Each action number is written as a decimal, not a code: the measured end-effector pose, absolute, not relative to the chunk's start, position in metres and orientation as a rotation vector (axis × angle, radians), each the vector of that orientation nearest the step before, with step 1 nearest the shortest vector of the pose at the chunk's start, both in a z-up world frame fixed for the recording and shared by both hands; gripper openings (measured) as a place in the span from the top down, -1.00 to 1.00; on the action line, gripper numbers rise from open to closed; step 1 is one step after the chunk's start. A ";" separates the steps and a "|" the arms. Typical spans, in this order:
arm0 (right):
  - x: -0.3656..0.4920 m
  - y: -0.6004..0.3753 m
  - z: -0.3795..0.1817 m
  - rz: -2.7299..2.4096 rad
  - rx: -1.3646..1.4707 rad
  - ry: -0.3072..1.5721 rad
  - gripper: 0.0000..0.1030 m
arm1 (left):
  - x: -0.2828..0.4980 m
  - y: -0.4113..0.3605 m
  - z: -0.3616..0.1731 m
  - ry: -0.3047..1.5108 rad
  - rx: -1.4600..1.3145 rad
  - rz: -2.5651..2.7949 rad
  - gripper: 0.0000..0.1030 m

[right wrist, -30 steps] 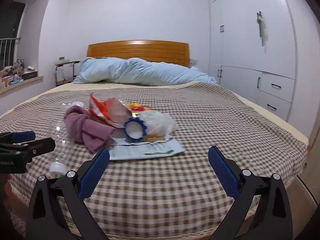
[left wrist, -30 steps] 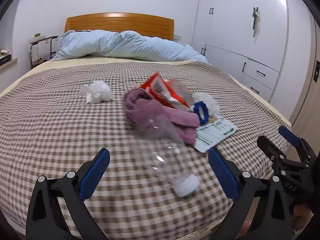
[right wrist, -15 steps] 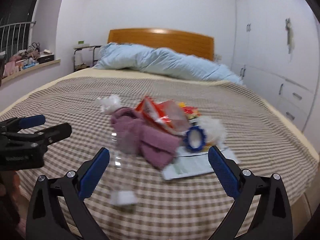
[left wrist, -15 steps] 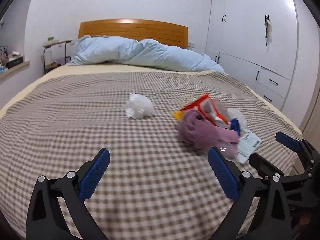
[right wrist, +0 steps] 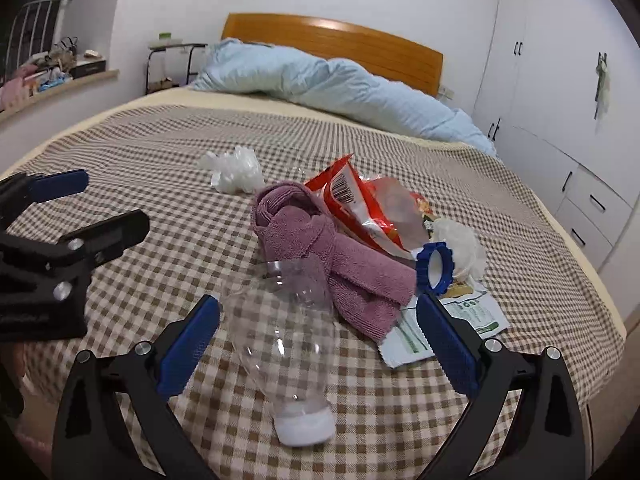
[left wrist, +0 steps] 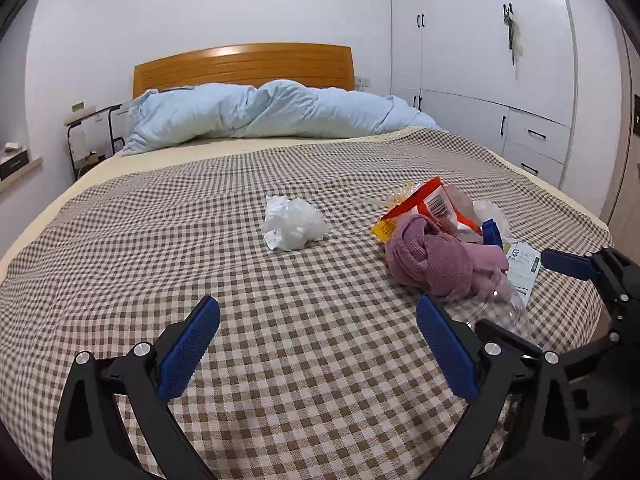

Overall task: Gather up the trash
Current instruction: 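Move the right tool to the clear plastic bottle and close on it, then lift the bottle with the right tool while the left tool grasps the white plastic bag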

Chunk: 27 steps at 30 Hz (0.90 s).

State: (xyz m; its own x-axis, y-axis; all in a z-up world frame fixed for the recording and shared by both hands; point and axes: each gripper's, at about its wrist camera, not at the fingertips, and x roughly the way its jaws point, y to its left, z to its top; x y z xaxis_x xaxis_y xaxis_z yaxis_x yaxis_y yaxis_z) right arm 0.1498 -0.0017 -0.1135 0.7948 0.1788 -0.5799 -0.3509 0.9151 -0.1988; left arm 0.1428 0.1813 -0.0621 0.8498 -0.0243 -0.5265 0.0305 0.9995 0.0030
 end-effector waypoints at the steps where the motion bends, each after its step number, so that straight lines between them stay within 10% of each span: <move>1: 0.153 0.003 -0.115 0.293 -0.320 0.607 -0.84 | 0.142 0.182 -0.062 0.555 0.006 -0.033 -0.85; 10: 0.182 0.012 -0.110 0.366 -0.342 0.842 -0.22 | 0.140 0.190 -0.064 0.567 -0.013 -0.029 -0.85; 27: 0.198 0.019 -0.093 0.383 -0.407 1.030 -0.13 | 0.135 0.193 -0.063 0.584 -0.038 -0.039 -0.85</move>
